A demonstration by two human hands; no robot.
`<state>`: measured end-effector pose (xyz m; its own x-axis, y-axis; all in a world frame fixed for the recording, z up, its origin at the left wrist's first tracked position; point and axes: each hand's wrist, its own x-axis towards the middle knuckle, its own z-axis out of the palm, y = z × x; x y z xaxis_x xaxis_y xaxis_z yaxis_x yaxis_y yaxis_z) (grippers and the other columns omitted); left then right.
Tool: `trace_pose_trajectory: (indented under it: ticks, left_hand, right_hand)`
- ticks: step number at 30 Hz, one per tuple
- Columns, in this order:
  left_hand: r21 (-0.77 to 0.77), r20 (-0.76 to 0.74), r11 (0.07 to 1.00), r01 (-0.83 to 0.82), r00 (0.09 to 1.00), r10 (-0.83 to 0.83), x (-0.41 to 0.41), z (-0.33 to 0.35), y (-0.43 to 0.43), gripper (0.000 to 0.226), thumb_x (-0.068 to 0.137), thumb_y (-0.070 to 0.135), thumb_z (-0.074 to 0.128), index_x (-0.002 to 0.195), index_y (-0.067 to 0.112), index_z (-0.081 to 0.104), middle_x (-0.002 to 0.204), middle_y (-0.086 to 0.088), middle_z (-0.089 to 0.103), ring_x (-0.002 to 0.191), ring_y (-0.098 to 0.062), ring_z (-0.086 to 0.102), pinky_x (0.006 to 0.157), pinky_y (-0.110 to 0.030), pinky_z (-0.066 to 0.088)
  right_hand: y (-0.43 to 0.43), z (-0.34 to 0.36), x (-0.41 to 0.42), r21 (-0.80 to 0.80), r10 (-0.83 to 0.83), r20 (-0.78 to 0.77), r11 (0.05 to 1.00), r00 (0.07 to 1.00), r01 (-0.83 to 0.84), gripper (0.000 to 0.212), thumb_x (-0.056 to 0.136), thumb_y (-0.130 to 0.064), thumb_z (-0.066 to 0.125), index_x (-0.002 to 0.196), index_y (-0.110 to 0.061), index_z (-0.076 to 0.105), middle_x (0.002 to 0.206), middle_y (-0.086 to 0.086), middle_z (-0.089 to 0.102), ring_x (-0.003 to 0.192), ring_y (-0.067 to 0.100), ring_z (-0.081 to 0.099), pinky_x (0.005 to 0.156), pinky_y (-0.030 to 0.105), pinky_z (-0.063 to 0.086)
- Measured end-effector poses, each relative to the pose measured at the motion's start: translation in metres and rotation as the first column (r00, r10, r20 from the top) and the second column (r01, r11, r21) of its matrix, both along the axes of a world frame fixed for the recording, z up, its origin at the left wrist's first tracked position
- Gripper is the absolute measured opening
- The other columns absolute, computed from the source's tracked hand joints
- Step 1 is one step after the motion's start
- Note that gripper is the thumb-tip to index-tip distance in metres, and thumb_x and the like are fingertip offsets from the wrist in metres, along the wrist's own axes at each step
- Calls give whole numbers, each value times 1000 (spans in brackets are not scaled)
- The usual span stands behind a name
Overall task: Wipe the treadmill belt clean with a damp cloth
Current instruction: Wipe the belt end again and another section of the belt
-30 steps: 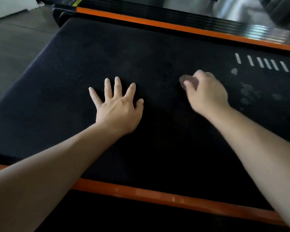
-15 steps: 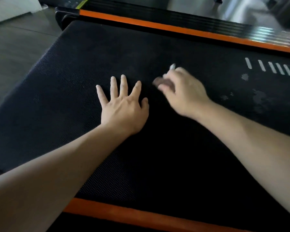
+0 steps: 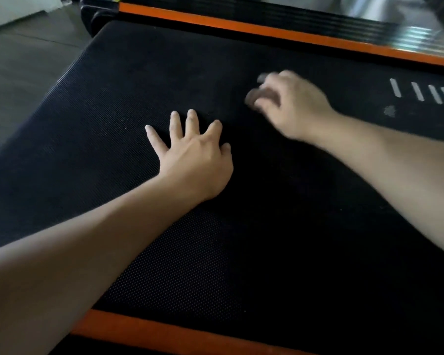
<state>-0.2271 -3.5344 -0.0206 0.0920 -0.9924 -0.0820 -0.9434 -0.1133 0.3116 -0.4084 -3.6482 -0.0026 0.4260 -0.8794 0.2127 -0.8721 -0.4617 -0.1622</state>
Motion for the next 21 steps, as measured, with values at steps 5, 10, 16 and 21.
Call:
trace_pose_trajectory:
  ticks: [5,10,16,21]
  left_hand:
    - [1,-73,998,64,995,-64,-16,4,-19,50,106,44,34,155,39,34,173,-8,7,158,-33,-10,120,-67,-15]
    - [-10,34,999,36,999,-36,-30,-7,-20,59,105,52,26,161,35,20,173,-10,-2,156,-39,-17,114,-75,-17]
    - [-65,65,996,61,996,-56,-32,-16,-20,62,105,55,20,163,34,12,173,-12,-5,156,-40,-17,114,-75,-15]
    - [-78,91,993,88,993,-81,-34,-16,-19,64,104,59,17,163,36,8,172,-12,-8,155,-41,-20,114,-76,-15]
  right_hand:
    - [-38,5,-8,18,-366,28,931,930,366,28,98,-43,54,112,-19,59,120,12,59,109,36,59,82,40,46]
    - [-13,-6,0,55,3,124,998,992,-9,38,91,-48,60,118,-22,65,123,7,64,111,28,62,92,39,50]
    - [-76,5,-23,-113,-327,-144,943,934,313,38,99,-44,52,123,-14,58,126,17,56,110,41,59,86,46,49]
    - [-83,-5,-21,-19,-108,113,994,988,110,38,95,-45,57,123,-20,62,129,4,60,114,28,60,94,42,50]
